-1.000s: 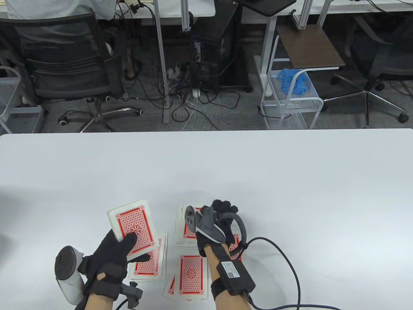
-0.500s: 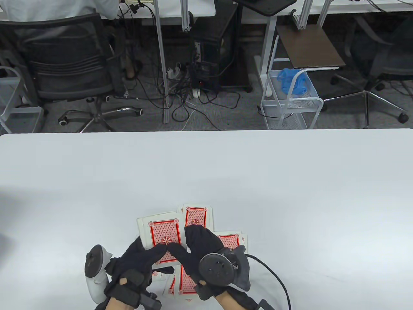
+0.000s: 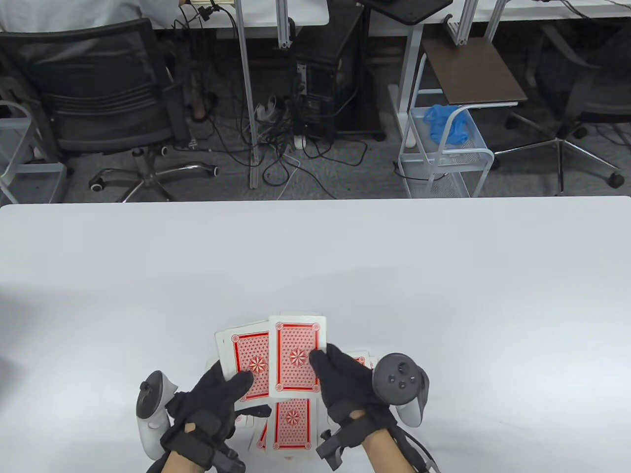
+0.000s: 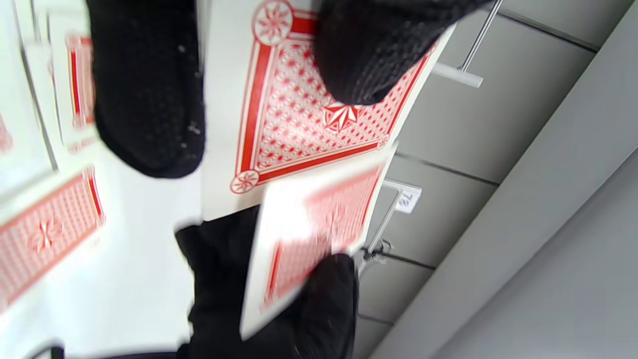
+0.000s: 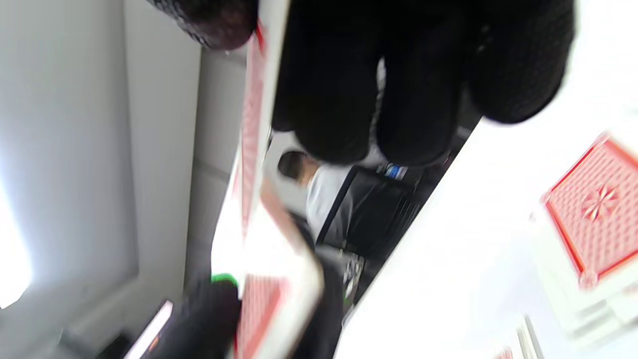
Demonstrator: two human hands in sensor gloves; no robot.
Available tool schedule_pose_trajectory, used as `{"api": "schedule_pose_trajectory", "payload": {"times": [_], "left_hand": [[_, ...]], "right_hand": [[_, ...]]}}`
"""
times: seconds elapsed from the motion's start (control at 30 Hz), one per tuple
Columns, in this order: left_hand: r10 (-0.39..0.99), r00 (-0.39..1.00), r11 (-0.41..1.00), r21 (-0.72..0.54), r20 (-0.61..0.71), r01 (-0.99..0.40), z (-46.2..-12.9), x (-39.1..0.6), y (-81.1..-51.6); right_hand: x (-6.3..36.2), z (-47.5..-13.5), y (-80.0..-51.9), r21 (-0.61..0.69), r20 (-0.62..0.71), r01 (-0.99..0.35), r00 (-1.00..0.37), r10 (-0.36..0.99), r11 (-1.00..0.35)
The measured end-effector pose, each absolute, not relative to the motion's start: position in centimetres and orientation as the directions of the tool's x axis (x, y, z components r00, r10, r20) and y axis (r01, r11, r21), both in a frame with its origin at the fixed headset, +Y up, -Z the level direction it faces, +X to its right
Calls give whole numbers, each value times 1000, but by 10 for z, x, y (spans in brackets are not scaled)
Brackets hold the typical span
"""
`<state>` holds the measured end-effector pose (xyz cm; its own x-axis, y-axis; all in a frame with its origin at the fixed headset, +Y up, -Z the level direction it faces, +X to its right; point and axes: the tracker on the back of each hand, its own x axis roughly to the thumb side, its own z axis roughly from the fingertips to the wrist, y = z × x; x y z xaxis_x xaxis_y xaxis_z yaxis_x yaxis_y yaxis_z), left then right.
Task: Four-player card dealing with fan arrangement
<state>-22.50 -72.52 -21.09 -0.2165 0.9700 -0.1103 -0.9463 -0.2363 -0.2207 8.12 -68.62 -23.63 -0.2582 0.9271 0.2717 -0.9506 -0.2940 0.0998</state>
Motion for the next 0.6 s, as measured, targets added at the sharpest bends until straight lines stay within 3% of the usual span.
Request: {"api": "schedule_pose_trajectory", "payload": {"times": [0.1,0.2,0.27,0.37,0.5,0.57,0.6], "left_hand": [[974,-200,-216,-155,-110,-964,-211,-235,-726],[967,-226,-241,-139,-115,-960,-211,-239,-727],[967,-227,-242,-138,-114,-960,-211,-239,-727],[972,-210,-224,-146,-109,-963,-211,-239,-725],[975,-197,-212,-152,-105,-965,-211,-239,-725],[975,-196,-211,-152,-106,-966,-211,-239,-726],[975,-196,-210,-151,-106,-966,-211,-239,-726]], "right_hand": [[110,-242,-692,22,157,-855,-508,847,-518],[124,-251,-709,157,22,-684,-719,695,-713],[125,-255,-721,253,-28,-598,-791,612,-761],[120,-259,-733,258,-54,-486,-870,489,-835],[107,-260,-750,244,-31,-139,-990,136,-960],[101,-261,-759,302,-13,54,-998,-61,-952],[101,-262,-757,326,-19,85,-995,-97,-942]]}}
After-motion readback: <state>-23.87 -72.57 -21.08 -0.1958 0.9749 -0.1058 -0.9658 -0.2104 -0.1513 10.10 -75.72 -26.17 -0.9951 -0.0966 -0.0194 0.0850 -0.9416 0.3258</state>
